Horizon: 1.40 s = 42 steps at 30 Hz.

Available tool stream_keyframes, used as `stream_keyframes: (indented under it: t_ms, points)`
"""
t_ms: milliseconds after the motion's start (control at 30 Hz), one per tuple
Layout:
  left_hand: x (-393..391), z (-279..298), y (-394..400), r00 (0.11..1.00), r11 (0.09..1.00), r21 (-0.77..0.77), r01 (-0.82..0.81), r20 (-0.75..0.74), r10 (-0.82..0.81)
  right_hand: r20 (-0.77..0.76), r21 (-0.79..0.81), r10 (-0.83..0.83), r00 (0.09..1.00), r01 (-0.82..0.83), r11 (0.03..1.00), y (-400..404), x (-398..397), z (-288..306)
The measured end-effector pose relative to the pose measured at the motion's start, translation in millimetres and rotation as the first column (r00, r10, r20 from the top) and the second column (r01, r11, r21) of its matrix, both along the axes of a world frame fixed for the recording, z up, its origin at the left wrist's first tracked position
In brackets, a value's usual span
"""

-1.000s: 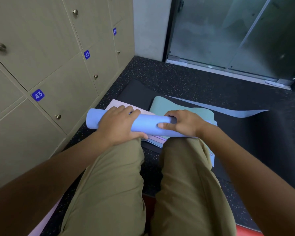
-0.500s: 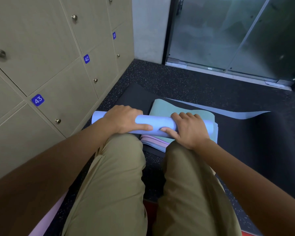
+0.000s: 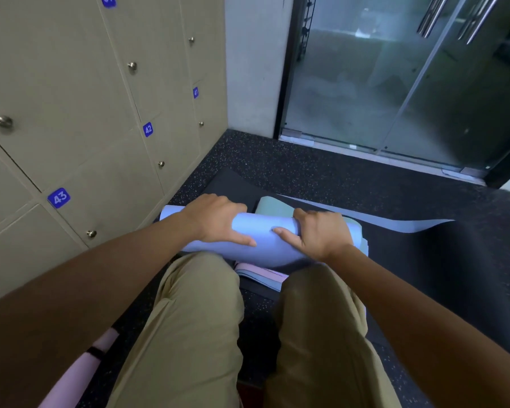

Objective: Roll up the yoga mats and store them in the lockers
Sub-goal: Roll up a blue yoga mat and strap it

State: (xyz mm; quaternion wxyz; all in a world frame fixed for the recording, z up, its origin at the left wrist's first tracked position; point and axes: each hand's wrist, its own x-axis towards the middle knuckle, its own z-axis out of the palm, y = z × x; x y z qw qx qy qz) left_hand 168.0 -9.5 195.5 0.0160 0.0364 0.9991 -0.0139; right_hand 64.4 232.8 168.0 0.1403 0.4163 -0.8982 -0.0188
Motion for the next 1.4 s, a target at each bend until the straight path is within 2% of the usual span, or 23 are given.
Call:
stream_keyframes:
  t_ms: [167,367,533,700,867,1033,1200,1400]
  points:
    - [-14.2,61.7,6.6,0.999,0.999,-0.032,-0.024,-0.029,0.023,-0.105,-0.079,0.001,0.994,-0.009,0.997,1.3,-18.2,53.1]
    - [-6.7,126.7,20.4,0.992,0.996,-0.086,-0.018,-0.129,0.006,-0.21,-0.155,-0.019,0.977,-0.014,0.988,19.8,-12.7,120.4]
    - [33.8,145.3,45.1,0.989,0.987,-0.159,-0.006,-0.149,-0.018,-0.252,-0.215,-0.013,0.968,-0.043,0.976,49.1,29.9,140.1]
    - [86.4,160.7,69.2,0.997,0.991,-0.13,0.013,-0.077,-0.023,-0.291,-0.266,-0.012,0.957,-0.069,0.961,79.7,85.7,143.5]
    - [142.9,154.0,92.1,0.996,0.985,-0.148,0.084,0.042,-0.078,-0.261,-0.251,0.018,0.965,-0.085,0.964,104.6,150.6,135.7]
    - [189.8,135.3,110.0,0.982,0.989,-0.114,0.096,0.171,-0.075,-0.144,-0.208,0.051,0.988,-0.081,0.975,123.9,203.4,117.3]
    - [225.7,104.7,115.7,0.969,0.986,-0.065,0.157,0.201,-0.141,-0.05,-0.199,0.084,0.995,-0.092,0.976,140.3,243.0,98.5]
    - [243.9,83.6,126.0,0.928,0.996,0.034,0.079,0.363,-0.086,-0.008,-0.184,0.122,0.992,-0.122,0.975,151.9,271.7,76.5]
